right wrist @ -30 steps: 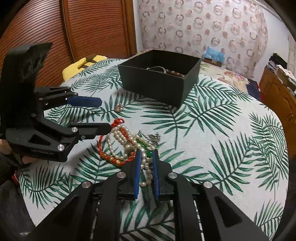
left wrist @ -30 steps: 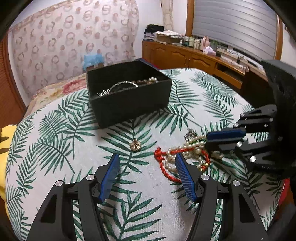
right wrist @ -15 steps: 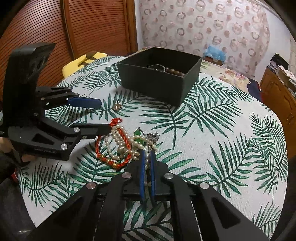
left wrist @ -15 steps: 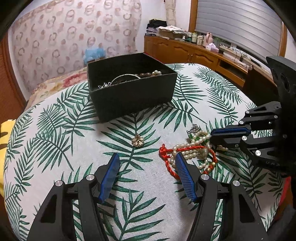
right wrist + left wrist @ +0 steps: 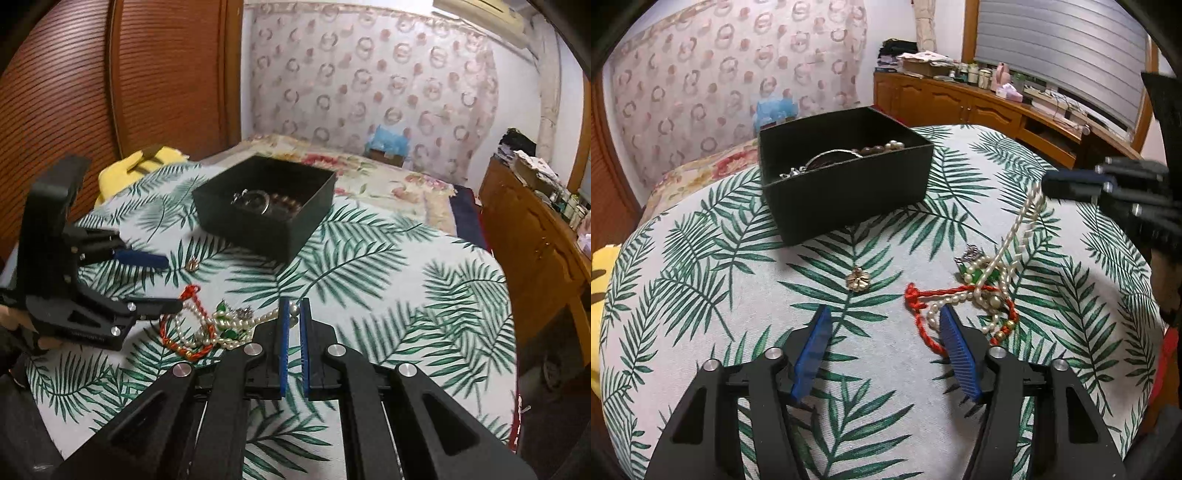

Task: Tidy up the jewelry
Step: 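Grasp the pearl necklace with the right tool while the left moves to the red string, then lift the pearl necklace with the right tool while the left grasps the red string bracelet, then lower both held pieces into the black box and open both tools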

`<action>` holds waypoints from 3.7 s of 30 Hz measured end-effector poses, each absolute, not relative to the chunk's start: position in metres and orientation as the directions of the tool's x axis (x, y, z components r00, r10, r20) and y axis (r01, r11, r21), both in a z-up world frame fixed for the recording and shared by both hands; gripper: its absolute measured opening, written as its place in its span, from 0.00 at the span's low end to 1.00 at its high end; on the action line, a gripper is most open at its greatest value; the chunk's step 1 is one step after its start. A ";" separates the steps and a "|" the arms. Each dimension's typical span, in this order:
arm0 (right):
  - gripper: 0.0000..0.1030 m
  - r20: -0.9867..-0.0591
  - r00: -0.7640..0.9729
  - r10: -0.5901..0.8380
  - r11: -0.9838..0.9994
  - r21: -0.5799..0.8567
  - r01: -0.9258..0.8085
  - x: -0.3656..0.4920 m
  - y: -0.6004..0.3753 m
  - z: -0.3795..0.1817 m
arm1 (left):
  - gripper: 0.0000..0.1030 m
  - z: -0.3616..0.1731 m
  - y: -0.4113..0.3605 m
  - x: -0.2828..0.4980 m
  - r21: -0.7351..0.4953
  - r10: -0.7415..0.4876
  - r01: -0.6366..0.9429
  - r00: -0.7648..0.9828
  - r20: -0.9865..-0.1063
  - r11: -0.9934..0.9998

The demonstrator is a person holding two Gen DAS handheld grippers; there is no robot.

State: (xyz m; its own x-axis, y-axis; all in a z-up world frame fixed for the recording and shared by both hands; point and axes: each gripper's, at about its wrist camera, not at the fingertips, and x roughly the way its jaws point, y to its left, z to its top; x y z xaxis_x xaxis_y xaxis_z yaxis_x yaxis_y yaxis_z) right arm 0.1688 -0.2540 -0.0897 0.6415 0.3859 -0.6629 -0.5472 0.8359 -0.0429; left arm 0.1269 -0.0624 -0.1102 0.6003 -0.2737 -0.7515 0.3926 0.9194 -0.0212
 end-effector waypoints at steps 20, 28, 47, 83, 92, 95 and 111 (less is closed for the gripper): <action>0.06 -0.599 0.707 0.375 0.868 -0.040 -0.494 0.173 -0.281 -0.061 | 0.00 -0.100 -0.063 0.125 -0.051 -0.321 0.417 0.609 -0.726 0.907; 0.06 -0.576 0.726 0.375 0.870 -0.051 -0.490 0.170 -0.283 -0.050 | 0.00 -0.095 -0.065 0.127 -0.067 -0.334 0.420 0.606 -0.722 0.905; 0.06 -0.558 0.737 0.383 0.868 -0.057 -0.494 0.166 -0.284 -0.039 | 0.04 -0.108 -0.088 0.145 -0.010 -0.292 0.444 0.573 -0.766 0.896; 0.06 -0.410 0.782 0.470 0.835 -0.080 -0.544 0.186 -0.237 0.062 | 0.04 -0.030 -0.053 0.137 -0.002 -0.294 0.370 0.733 -0.613 0.929; 0.06 -0.393 0.755 0.525 0.800 -0.074 -0.595 0.217 -0.218 0.078 | 0.04 -0.004 -0.042 0.162 -0.010 -0.284 0.340 0.767 -0.576 0.940; 0.06 -0.387 0.748 0.539 0.789 -0.078 -0.609 0.230 -0.211 0.084 | 0.04 0.002 -0.038 0.175 -0.016 -0.276 0.325 0.775 -0.569 0.946; 0.06 -0.418 0.703 0.575 0.755 -0.059 -0.653 0.304 -0.198 0.073 | 0.04 -0.004 -0.028 0.239 -0.045 -0.258 0.289 0.762 -0.594 0.956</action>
